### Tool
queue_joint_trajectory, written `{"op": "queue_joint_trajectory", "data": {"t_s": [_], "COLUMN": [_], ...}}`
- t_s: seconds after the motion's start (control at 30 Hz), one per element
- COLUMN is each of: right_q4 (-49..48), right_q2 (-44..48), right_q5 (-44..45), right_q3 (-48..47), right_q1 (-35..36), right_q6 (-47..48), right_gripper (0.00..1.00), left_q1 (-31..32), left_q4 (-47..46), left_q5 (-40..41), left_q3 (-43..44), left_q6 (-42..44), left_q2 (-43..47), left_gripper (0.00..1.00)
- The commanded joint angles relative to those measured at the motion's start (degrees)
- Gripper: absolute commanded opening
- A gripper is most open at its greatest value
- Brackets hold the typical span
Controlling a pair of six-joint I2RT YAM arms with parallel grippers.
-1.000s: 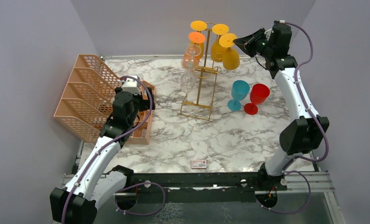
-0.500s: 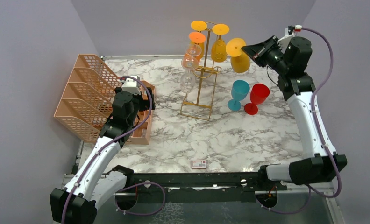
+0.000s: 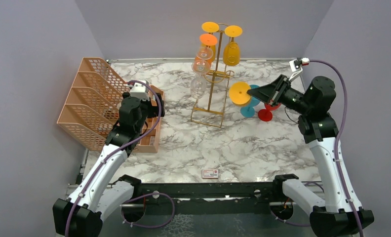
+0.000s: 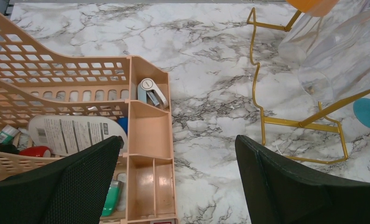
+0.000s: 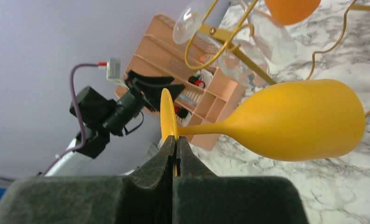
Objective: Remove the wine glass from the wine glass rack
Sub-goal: Place the wine glass at the center of the board.
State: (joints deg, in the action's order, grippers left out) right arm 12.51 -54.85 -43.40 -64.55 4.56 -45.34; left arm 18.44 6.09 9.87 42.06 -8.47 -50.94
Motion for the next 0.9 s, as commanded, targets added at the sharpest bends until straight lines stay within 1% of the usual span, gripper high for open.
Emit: {"op": "queue_joint_trajectory", "data": {"t_s": [0.0,0.07,0.17,0.27,0.33,0.43,0.5,0.53,0.6,0.7,0.73,0.8,0.87], "right_q4": [7.78,9.70,7.50,4.42,4.77,8.01,7.95,6.94,3.70,-0.57,-3.37,-11.49,-16.17], "right_q2": [2.65,2.81,2.35,0.20,-1.08,-2.40,-2.66,-2.71,-2.84,-3.56,-3.87,-4.64,-5.37], "right_q5": [-7.92,-7.81,-8.99,-13.16,-15.63,-16.18,-15.54,-15.49,-16.01,-16.94,-18.99,-23.43,-25.42], "right_q3": [2.90,4.86,8.41,10.31,10.49,10.74,12.16,13.35,15.94,18.59,19.48,22.00,23.48], "right_q1": [0.18,0.11,0.17,0.19,0.19,0.24,0.27,0.28,0.28,0.53,0.60,0.63,0.67], "right_q6": [7.04,8.01,6.92,6.02,7.27,11.42,12.16,11.83,10.44,8.48,7.02,2.09,-0.89], "right_gripper": [0.01,0.01,0.01,0.01,0.01,0.01,0.01,0.01,0.01,0.01,0.01,0.01,0.01], "left_q1": [-0.16,-0.11,-0.14,-0.14,-0.16,-0.14,0.57,1.72,6.21,16.04,20.01,24.38,27.64], "left_q4": [-0.62,-1.01,-1.63,-2.91,-3.55,-6.28,-12.50,-16.04,-20.01,-21.15,-21.51,-22.63,-25.23], "left_q5": [-4.27,-4.92,-7.25,-11.75,-16.65,-28.01,-35.59,-37.78,-38.13,-32.96,-30.93,-28.32,-25.40], "left_q3": [0.01,-0.10,-0.42,-0.66,-0.44,-0.64,-2.77,-4.04,-5.42,-5.67,-5.68,-5.72,-6.51], "left_q6": [0.36,-0.29,-1.07,-2.84,-5.54,-13.40,-21.23,-25.24,-29.74,-31.40,-31.97,-33.75,-35.85], "left_q2": [-0.18,0.01,0.06,-0.68,-1.31,-1.55,-1.08,-0.64,0.06,-0.14,-0.66,-1.88,-2.00], "left_gripper": [0.99,0.99,0.98,0.98,0.97,0.95,0.93,0.93,0.93,0.93,0.93,0.92,0.92]}}
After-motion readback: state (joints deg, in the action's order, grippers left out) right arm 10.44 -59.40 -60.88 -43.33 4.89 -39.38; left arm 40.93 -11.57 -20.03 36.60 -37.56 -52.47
